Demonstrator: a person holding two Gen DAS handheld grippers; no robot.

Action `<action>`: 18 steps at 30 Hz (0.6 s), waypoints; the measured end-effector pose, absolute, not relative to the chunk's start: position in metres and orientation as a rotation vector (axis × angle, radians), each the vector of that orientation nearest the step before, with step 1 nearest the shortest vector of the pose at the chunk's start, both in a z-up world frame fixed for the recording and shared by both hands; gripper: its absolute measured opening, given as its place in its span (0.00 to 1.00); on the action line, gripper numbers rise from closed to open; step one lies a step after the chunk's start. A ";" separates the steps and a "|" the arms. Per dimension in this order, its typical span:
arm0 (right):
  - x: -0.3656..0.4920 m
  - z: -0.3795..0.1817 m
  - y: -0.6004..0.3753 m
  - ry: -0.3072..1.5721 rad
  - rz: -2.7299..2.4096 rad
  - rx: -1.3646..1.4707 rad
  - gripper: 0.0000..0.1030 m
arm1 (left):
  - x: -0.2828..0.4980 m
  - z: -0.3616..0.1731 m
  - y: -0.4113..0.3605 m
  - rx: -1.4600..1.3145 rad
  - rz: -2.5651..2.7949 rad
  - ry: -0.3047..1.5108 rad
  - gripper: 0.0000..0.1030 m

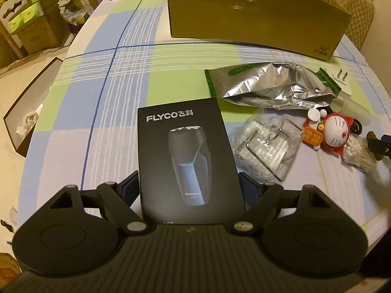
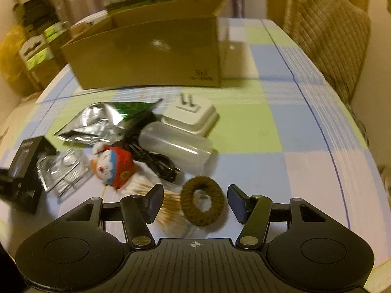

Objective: Organize objects
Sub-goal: 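Grasp the black FLYCO box with the left tool while the right tool grasps the brown hair tie, then carry the FLYCO box and hair tie into the cardboard box and release both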

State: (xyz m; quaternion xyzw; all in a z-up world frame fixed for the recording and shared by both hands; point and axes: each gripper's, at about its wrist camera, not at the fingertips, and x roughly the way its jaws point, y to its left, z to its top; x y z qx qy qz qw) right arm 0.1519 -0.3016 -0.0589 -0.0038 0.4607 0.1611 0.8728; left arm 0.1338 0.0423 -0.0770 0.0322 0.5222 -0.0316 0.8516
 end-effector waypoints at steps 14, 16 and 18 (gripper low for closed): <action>0.145 -0.056 -0.307 0.949 0.308 -0.029 0.14 | 0.145 -0.078 0.044 0.094 -0.053 1.096 0.79; 0.144 -0.055 -0.307 0.944 0.310 -0.036 0.14 | 0.148 -0.081 0.045 0.100 -0.049 1.107 0.77; 0.143 -0.054 -0.306 0.942 0.313 -0.043 0.14 | 0.149 -0.082 0.045 0.111 -0.048 1.108 0.77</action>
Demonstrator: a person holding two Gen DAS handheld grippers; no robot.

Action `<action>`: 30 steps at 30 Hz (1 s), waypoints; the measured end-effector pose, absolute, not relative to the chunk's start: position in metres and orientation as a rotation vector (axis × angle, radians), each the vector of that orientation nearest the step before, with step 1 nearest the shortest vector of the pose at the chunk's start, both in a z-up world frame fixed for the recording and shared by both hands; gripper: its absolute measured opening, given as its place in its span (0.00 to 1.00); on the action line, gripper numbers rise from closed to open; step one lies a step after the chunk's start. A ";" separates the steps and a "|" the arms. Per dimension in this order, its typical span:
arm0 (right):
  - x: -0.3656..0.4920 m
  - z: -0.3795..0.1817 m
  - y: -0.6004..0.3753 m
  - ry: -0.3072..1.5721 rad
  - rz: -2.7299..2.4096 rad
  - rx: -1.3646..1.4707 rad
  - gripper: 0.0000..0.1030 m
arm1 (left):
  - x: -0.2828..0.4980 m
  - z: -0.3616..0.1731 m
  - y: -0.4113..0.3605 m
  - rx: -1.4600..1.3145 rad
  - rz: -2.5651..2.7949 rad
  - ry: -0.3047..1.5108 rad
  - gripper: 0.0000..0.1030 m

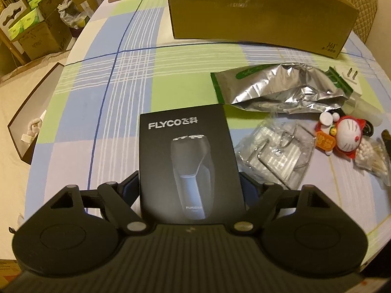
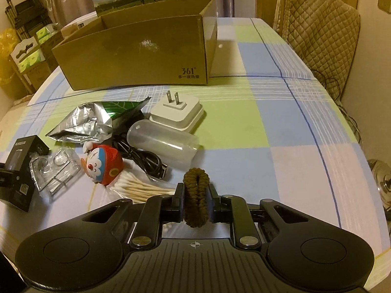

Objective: Organize objects
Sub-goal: 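Carry the FLYCO box and hair tie into the cardboard box and release both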

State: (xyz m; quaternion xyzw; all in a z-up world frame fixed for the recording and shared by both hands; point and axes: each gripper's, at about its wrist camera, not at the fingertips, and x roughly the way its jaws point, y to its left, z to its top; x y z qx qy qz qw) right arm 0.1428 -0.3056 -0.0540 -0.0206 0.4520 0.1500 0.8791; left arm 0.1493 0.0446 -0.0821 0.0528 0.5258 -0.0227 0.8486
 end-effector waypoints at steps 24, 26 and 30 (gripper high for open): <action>0.192 0.056 -0.261 0.710 0.454 -0.043 0.14 | 0.196 0.038 0.026 0.139 -0.136 0.900 0.75; 0.211 0.072 -0.254 0.680 0.468 -0.043 0.14 | 0.215 0.052 0.017 0.141 -0.156 0.874 0.76; 0.254 0.092 -0.241 0.645 0.479 -0.045 0.14 | 0.253 0.069 0.001 0.152 -0.176 0.844 0.76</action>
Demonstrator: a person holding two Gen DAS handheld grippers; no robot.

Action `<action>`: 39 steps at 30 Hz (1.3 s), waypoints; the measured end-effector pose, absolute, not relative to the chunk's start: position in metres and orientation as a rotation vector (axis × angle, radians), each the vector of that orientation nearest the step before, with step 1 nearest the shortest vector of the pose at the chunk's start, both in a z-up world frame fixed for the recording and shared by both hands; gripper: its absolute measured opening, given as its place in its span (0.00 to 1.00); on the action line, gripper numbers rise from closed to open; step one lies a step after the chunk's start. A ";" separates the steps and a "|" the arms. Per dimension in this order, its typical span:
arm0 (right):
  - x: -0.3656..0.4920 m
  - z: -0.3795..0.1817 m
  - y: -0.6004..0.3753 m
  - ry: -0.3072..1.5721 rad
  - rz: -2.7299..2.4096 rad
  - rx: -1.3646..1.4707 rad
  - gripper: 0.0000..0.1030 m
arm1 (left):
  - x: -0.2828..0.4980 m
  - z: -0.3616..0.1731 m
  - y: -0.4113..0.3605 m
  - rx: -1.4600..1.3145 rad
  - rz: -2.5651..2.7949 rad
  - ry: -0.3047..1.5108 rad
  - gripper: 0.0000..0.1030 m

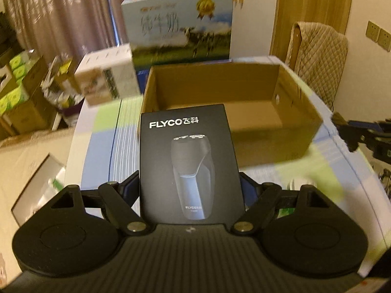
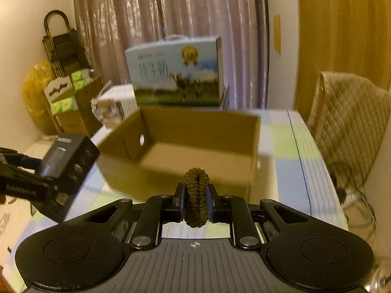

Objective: Organize objects
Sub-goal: 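Carry the FLYCO box and hair tie into the cardboard box and release both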

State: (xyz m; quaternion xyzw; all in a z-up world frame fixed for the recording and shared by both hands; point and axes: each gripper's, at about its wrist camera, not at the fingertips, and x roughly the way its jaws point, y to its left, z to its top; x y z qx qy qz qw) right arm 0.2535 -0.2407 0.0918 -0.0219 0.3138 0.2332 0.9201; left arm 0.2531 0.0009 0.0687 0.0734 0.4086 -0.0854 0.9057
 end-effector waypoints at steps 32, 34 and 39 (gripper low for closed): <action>0.376 0.042 -0.220 0.727 0.438 0.023 0.14 | 0.387 0.055 -0.032 0.048 -0.196 0.762 0.80; 0.378 0.042 -0.221 0.724 0.443 0.041 0.17 | 0.385 0.053 -0.030 0.048 -0.189 0.770 0.81; 0.376 0.046 -0.228 0.687 0.448 0.079 0.57 | 0.379 0.052 -0.024 0.057 -0.176 0.770 0.87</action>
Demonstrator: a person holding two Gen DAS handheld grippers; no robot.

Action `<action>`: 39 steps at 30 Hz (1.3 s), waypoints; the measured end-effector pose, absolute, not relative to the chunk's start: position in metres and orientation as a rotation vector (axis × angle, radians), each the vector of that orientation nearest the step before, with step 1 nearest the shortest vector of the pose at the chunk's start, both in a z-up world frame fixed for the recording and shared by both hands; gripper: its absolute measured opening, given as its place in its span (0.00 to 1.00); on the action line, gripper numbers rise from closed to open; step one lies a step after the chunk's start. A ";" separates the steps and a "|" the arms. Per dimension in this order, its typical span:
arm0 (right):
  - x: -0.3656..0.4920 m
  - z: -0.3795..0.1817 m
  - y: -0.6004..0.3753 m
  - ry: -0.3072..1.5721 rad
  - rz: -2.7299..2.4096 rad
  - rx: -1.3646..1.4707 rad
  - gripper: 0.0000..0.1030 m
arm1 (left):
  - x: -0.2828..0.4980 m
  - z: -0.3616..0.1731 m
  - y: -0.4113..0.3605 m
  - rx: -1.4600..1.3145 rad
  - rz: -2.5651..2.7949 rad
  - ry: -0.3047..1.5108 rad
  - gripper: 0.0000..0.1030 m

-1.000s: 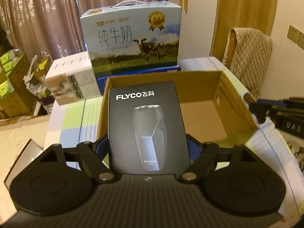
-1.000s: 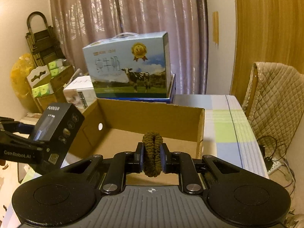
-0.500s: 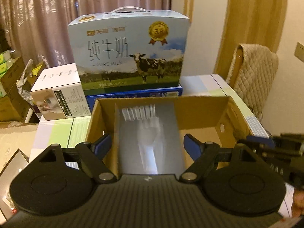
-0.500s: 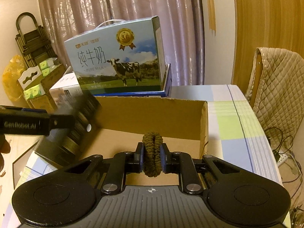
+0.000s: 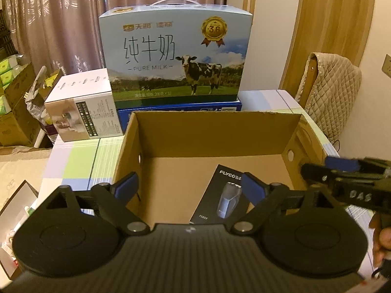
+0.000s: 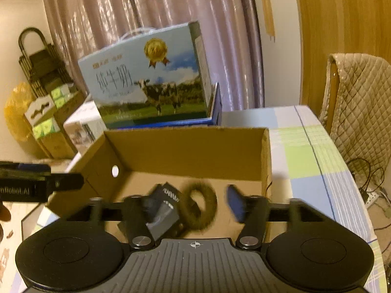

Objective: Organize objects
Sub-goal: 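Carry the FLYCO box and hair tie into the cardboard box and release both, then withdraw both open tools from the cardboard box back to the table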

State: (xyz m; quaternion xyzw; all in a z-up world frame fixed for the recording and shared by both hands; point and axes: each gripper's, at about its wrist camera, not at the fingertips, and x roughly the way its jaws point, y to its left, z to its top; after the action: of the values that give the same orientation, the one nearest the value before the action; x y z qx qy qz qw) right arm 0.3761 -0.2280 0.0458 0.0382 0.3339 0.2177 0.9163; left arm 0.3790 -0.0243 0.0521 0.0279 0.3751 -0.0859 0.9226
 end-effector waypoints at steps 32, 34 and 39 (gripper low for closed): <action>0.129 0.055 -0.306 0.707 0.381 0.119 0.57 | 0.143 0.047 0.006 0.070 -0.148 0.775 0.92; 0.116 0.049 -0.309 0.723 0.374 0.109 0.57 | 0.126 0.038 0.008 0.055 -0.143 0.792 0.92; 0.086 0.035 -0.313 0.759 0.371 0.073 0.57 | 0.094 0.011 0.009 0.042 -0.139 0.856 0.92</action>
State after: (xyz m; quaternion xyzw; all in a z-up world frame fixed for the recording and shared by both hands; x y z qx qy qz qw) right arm 0.0864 -0.3128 0.0346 0.0353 0.3684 0.1798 0.9114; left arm 0.0941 0.0089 0.0115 0.0205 0.4149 -0.0673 0.9072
